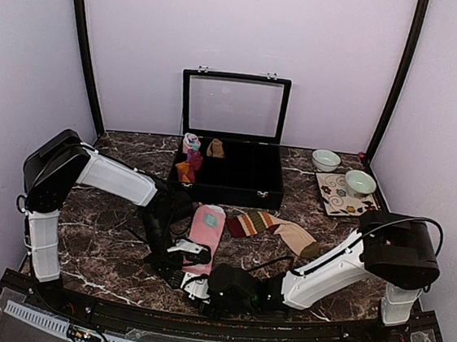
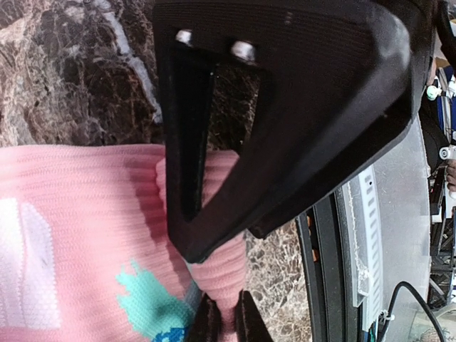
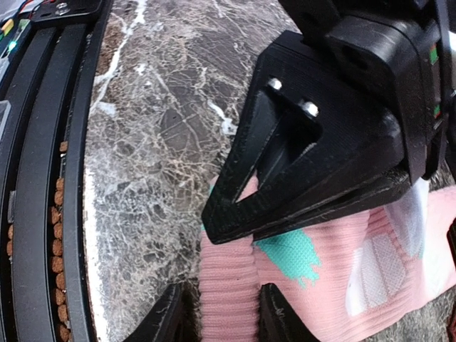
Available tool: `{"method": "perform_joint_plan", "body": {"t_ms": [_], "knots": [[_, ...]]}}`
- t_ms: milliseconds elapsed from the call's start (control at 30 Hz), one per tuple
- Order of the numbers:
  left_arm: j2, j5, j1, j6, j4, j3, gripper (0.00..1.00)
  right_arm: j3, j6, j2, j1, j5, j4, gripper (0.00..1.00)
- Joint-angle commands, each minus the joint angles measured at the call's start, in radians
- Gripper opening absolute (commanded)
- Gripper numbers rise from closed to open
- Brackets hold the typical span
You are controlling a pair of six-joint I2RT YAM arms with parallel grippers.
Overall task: Roll the socks
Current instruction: Roll the sock at the center of the board.
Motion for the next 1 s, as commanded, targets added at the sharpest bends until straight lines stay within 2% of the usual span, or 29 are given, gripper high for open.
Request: {"method": "perform_joint_plan", "body": {"t_ms": [0,167,267,400,467,500,767,967], "knots": [[0.036,-0.143,0.008,-0.039,0.029,-0.012,0.00,-0.022,0.046,0.005,0.017,0.023,-0.014,0.34],[0.033,-0.168,0.011,-0.078,0.056,-0.013,0.00,-0.012,0.091,0.028,0.018,0.101,-0.051,0.20],[0.019,-0.188,0.011,-0.100,0.085,-0.027,0.05,-0.045,0.135,0.021,0.012,0.063,-0.015,0.16],[-0.034,-0.185,0.035,-0.153,0.133,-0.064,0.30,-0.066,0.186,0.034,0.009,0.015,-0.004,0.10],[-0.079,-0.164,0.062,-0.169,0.143,-0.083,0.57,-0.090,0.209,0.036,0.004,-0.009,0.020,0.09],[-0.106,-0.160,0.077,-0.173,0.149,-0.095,0.60,-0.101,0.223,0.040,-0.005,-0.026,0.030,0.08],[-0.340,-0.202,0.104,-0.182,0.216,-0.227,0.62,-0.131,0.298,0.068,-0.076,-0.208,0.033,0.05],[-0.454,-0.169,0.102,-0.146,0.244,-0.291,0.58,-0.127,0.389,0.083,-0.142,-0.395,-0.003,0.05]]}}
